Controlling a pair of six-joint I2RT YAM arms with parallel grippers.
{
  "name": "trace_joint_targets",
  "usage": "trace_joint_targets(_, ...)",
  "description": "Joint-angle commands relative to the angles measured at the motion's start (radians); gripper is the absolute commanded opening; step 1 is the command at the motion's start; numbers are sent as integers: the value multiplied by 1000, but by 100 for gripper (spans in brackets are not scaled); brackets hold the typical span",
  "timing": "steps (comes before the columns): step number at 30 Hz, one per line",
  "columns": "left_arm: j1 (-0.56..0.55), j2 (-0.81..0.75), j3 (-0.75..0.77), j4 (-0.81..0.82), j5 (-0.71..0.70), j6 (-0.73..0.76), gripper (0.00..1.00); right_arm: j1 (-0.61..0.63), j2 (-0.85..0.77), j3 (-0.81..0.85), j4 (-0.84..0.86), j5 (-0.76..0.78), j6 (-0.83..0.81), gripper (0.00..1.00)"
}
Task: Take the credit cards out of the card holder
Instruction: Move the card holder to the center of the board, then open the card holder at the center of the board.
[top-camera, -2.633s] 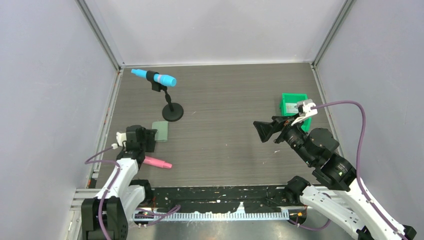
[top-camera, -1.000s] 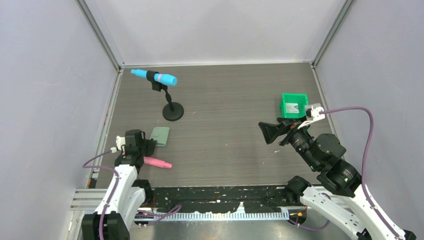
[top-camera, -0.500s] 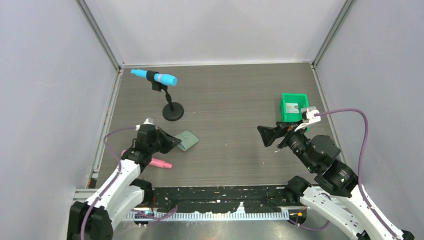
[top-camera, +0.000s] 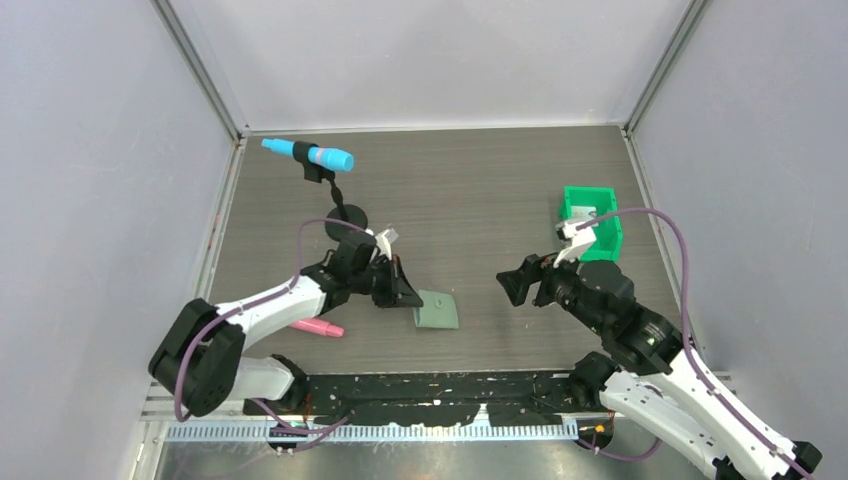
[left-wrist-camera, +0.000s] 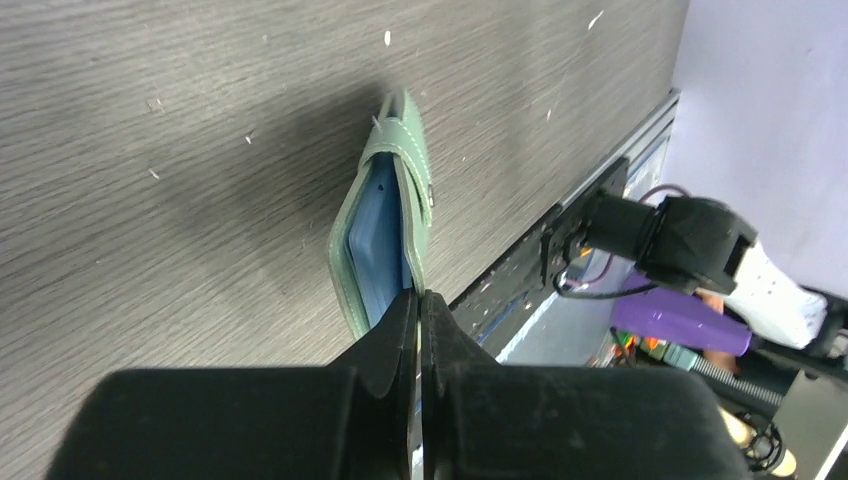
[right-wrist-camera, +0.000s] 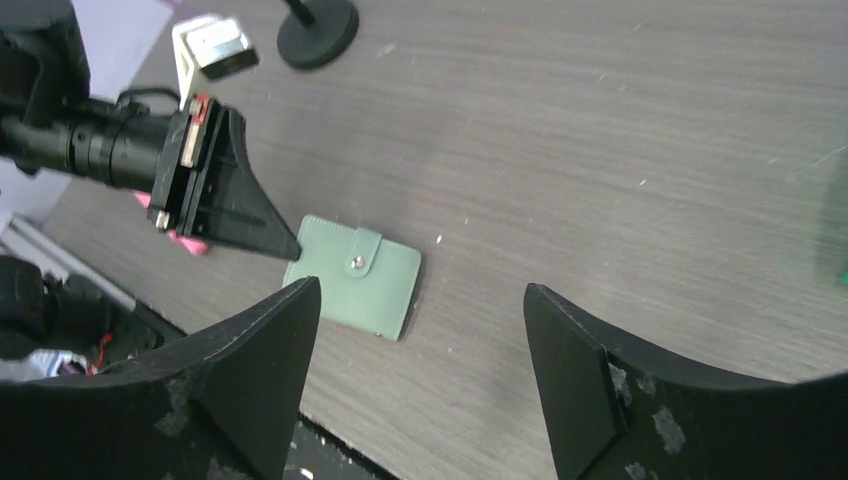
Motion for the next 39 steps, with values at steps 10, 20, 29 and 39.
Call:
trace_joint_targets(10, -6, 20, 111, -77, 15, 128, 31, 4, 270, -142, 256, -229, 22, 64)
trace_joint_targets(20, -2, -288, 128, -346, -303, 175, 52, 56, 415, -204, 552, -217, -17, 55)
trace_joint_targets(29, -3, -541, 86, -456, -445, 176, 52, 177, 635, -152, 642, -67, -89, 50)
trace_joint_targets(39, -3, -666, -8, -481, -512, 149, 52, 347, 927, 4, 627, 64, -234, 47)
